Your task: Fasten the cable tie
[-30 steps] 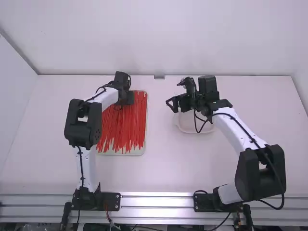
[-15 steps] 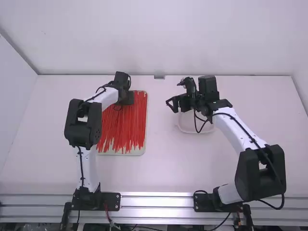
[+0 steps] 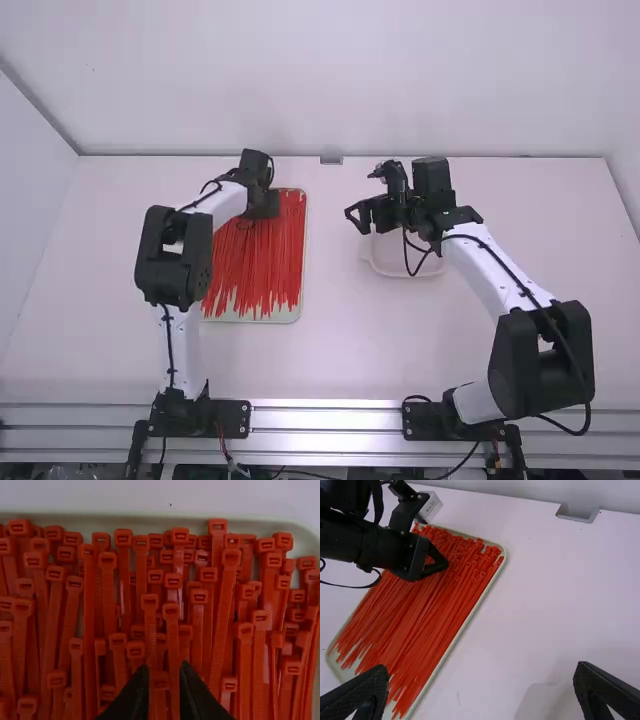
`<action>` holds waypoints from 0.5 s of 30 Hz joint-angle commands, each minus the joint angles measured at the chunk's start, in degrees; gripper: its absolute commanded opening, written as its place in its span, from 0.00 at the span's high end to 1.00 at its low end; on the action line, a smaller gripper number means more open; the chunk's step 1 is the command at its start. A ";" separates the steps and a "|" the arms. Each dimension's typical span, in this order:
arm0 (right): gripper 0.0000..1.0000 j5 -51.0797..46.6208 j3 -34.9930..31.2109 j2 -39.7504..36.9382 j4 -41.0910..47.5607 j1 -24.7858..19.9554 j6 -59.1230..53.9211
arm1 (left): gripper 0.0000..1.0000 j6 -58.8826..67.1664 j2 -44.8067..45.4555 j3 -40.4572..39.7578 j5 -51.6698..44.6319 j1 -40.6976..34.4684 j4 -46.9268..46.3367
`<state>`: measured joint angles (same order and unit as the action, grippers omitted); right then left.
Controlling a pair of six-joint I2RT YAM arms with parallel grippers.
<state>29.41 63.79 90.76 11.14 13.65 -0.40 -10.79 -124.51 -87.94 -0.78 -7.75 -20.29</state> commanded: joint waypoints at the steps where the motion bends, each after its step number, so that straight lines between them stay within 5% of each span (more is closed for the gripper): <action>1: 0.02 0.15 2.14 0.44 0.02 -0.22 -0.07 | 0.83 -0.31 -1.53 -1.01 0.22 -0.50 -0.20; 15: 0.02 0.15 2.14 0.44 0.02 -0.20 -0.09 | 0.86 -0.31 -2.05 -1.03 0.44 -0.50 -0.68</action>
<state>29.43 63.79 90.76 11.14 13.65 -0.40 -10.79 -125.51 -87.94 -0.75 -7.84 -20.36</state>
